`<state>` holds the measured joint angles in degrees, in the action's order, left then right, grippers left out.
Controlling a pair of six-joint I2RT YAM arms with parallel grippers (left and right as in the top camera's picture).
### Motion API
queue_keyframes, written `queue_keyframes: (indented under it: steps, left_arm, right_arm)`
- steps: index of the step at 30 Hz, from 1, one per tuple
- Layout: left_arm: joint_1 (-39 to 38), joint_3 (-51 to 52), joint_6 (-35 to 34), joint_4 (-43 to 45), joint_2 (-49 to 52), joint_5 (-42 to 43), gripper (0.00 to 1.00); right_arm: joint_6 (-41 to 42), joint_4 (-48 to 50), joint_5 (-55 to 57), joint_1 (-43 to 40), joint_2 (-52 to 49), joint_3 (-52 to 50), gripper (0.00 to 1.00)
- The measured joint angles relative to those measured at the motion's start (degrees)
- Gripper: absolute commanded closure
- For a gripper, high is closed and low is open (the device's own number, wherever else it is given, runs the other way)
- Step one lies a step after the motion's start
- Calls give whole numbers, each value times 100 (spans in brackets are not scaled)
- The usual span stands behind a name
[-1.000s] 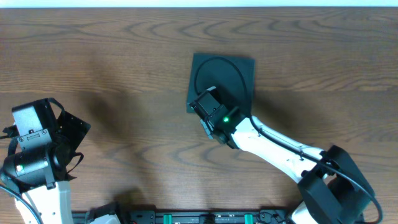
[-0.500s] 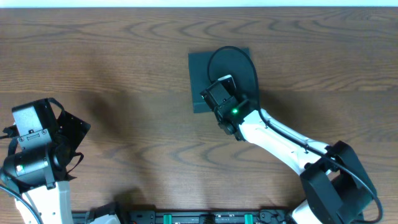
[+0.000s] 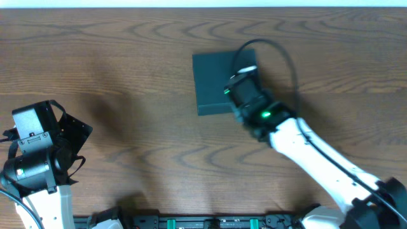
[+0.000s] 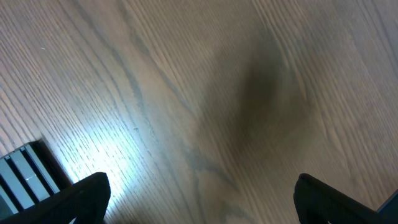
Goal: Pack container
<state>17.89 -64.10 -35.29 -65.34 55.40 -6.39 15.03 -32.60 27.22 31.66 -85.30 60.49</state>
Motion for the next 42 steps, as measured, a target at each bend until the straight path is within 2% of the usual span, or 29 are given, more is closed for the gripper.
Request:
queue_keyframes:
  steps: [5, 13, 19, 26, 32, 36, 42]
  left_arm:
    - [0, 0, -2, 2, 0, 0, 5]
    - [0, 0, 0, 0, 0, -2, 5]
    - [0, 0, 0, 0, 0, -2, 5]
    - [0, 0, -2, 0, 0, 0, 5]
    - [0, 0, -2, -2, 0, -2, 5]
    - [0, 0, -2, 0, 0, -2, 4]
    - [0, 0, -2, -2, 0, 0, 5]
  right_arm:
    - [-2, 693, -369, -1244, -50, 7, 99]
    - [2, 1714, -1609, -2374, -837, 22, 98]
    - [13, 1873, -2437, -2358, -1449, 20, 98]
    - [87, 1978, -3150, -2103, -1464, 20, 98]
    - [92, 1895, -3324, -1860, -1464, 22, 98]
    - [92, 1888, -3171, -1720, -1464, 22, 98]
    - [105, 1456, -2024, -1692, -1464, 33, 99]
